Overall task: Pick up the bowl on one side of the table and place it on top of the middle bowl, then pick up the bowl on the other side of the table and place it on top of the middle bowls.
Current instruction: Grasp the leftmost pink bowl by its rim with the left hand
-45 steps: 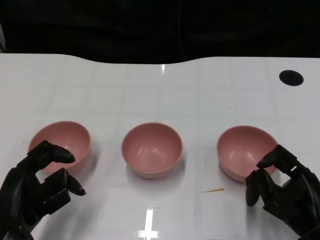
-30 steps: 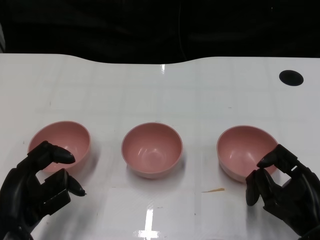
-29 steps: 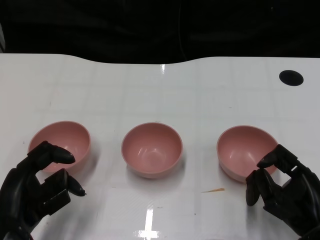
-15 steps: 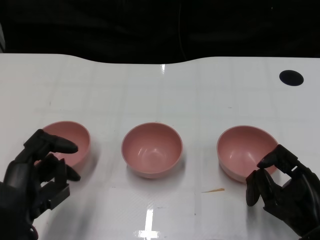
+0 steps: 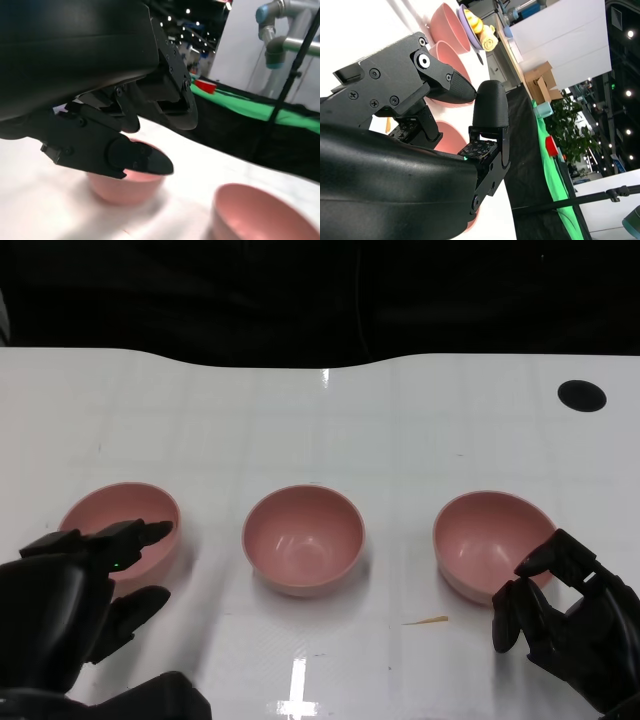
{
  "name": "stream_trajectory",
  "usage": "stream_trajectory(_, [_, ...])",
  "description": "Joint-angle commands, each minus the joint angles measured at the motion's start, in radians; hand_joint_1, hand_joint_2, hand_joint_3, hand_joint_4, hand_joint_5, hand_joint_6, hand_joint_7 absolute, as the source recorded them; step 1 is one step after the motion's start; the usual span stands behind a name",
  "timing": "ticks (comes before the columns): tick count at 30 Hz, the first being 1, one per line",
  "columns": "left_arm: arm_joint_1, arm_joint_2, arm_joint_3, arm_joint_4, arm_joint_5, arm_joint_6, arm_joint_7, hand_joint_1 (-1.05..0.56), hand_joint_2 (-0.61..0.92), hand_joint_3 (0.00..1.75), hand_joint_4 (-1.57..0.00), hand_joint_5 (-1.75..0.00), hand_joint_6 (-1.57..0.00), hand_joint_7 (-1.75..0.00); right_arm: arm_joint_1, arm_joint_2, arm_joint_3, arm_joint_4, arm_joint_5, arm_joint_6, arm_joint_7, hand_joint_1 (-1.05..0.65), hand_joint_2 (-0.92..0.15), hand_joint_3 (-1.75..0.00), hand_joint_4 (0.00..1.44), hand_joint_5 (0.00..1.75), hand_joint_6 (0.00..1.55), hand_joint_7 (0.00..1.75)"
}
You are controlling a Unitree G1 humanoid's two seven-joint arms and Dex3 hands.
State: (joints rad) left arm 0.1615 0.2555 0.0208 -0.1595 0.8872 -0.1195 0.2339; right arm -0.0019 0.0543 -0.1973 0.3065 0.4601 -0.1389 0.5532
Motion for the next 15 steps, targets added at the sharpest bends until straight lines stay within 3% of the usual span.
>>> stream_trajectory(1, [-0.02,0.047,-0.029,-0.008,0.079,0.056,-0.005,-0.69,0.8,0.0,-0.74,-0.06,-0.78,0.0,0.002,-0.003,-0.002,-0.009,0.005,0.012,-0.017,-0.05,-0.58,-1.07,0.96,1.75,0.7,1.65])
stream_trajectory(5, [-0.054,0.089,-0.066,0.012,0.13,0.113,-0.045,-0.71,0.78,0.0,-0.72,-0.02,-0.74,0.0,0.001,-0.006,0.0,-0.011,0.004,0.013,-0.016,-0.05,-0.58,-1.07,0.95,1.75,0.69,1.65])
stream_trajectory(15, [-0.212,0.189,-0.138,0.247,0.06,0.096,-0.093,-0.66,0.82,0.02,-0.64,0.0,-0.67,0.0,-0.006,-0.004,0.002,0.007,-0.009,-0.016,-0.012,-0.06,-0.57,-1.07,0.96,1.75,0.68,1.67])
